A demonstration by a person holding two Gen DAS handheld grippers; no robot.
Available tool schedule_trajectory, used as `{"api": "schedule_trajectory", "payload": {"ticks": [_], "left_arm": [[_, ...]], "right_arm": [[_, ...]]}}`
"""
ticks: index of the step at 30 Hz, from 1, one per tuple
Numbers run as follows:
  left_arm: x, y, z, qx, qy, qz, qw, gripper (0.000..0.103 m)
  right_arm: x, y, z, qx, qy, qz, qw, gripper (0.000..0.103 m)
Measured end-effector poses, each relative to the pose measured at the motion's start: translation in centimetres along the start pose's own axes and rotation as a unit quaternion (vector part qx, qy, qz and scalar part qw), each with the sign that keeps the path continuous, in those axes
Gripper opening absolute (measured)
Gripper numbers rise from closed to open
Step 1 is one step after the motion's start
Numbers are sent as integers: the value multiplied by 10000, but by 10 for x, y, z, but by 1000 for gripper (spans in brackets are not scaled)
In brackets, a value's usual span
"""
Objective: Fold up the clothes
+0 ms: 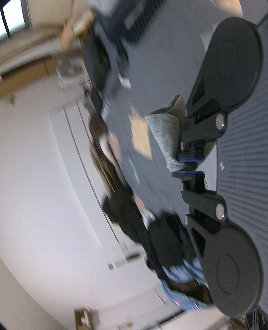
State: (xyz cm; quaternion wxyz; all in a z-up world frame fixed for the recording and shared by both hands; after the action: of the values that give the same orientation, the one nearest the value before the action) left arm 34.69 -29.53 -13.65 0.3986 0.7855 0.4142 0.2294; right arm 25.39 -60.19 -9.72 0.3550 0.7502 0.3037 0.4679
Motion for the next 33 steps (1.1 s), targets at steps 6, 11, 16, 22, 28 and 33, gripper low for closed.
{"api": "schedule_trajectory", "payload": {"ticks": [6,11,16,22,28,33], "left_arm": [[62,-5,3,151,438,-625,9970,67],[108,-12,-2,241,728,-997,9921,67],[110,-17,7,342,659,-972,9925,68],[75,-27,26,457,145,-727,9962,68],[55,-53,50,781,-516,-1382,9860,67],[49,-75,71,948,-880,-2141,9682,65]], "right_arm": [[106,-71,44,594,958,-446,9926,8],[159,-162,65,1563,1434,-1028,9718,11],[162,-213,49,2276,1465,-1349,9532,28],[105,-168,-8,1717,1063,-1102,9732,45],[43,-117,-33,1121,555,-435,9912,48],[15,-109,-24,1045,565,345,9923,49]]}}
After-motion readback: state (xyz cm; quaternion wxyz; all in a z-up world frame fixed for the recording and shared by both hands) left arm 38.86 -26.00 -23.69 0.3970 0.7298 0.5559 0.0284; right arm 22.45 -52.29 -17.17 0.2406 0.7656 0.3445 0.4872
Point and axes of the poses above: each gripper's, at about its wrist camera, not at the fingertips, and z roughly the way its jaws point, x to its left, y to its top, the point moved 10 cm from there along z, roughly the way its jaws point, and after that the axes turned 7 degrees about z, right-handed, at the moved point
